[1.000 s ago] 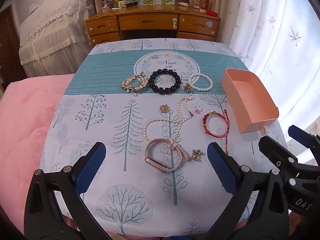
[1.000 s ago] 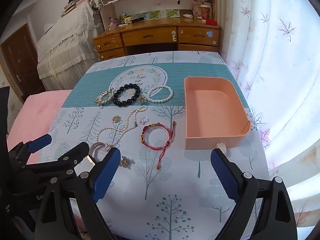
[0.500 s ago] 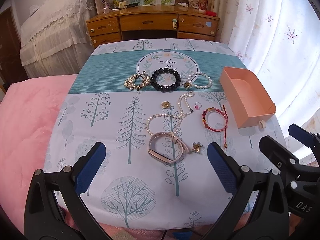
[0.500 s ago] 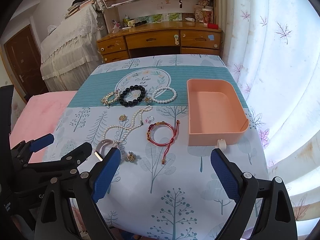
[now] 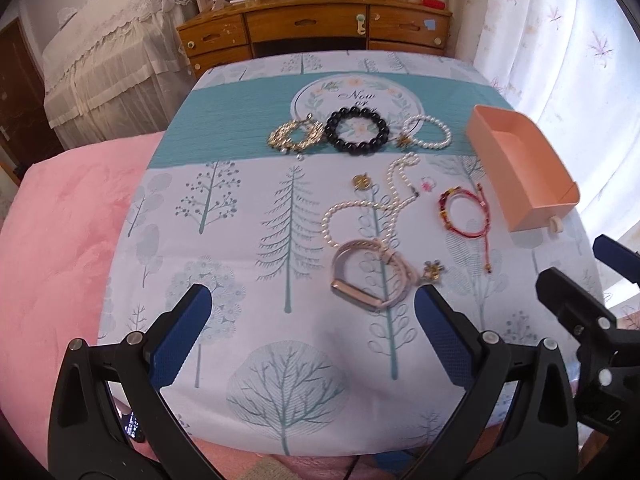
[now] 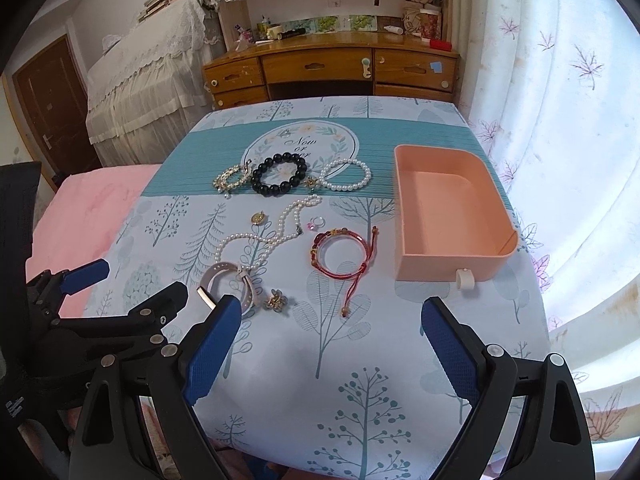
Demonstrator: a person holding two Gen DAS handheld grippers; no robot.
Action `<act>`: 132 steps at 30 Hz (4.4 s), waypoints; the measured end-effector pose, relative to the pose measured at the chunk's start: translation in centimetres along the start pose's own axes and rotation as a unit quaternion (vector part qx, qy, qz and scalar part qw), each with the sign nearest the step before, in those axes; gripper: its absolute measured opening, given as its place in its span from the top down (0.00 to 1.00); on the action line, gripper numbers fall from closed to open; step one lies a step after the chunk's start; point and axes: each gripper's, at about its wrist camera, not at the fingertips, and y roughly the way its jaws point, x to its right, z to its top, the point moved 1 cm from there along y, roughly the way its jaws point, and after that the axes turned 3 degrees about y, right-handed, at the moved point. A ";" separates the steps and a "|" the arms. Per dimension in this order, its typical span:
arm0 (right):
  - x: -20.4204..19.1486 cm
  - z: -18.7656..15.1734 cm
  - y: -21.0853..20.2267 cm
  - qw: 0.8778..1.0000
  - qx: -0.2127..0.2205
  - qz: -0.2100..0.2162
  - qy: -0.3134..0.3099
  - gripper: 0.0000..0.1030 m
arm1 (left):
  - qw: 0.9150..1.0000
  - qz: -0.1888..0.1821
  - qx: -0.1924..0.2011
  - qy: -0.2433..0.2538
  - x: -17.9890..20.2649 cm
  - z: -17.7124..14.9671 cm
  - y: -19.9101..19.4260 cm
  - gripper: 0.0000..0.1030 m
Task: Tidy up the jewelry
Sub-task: 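Move both tools toward the jewelry laid out on the mat, then grasp the pink smartwatch with the left tool while the right tool grasps the gold flower charm, then carry the watch into the peach box and open the left tool while the right tool drops the charm there, then move the left tool to the gold leaf earrings while the right tool reaches the black bead bracelet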
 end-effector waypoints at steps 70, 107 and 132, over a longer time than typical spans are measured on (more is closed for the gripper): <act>7.9 5.9 7.3 0.996 0.072 0.007 0.050 0.77 | 0.984 -0.169 -0.018 0.043 8.3 11.4 5.1 0.99; 14.8 3.6 10.7 0.989 0.042 -0.046 0.137 0.63 | 0.978 -0.158 -0.001 0.139 20.5 12.6 9.0 0.38; 11.5 3.6 7.2 0.993 0.060 -0.022 0.103 0.63 | 0.991 -0.119 0.003 0.062 7.3 6.3 4.8 0.38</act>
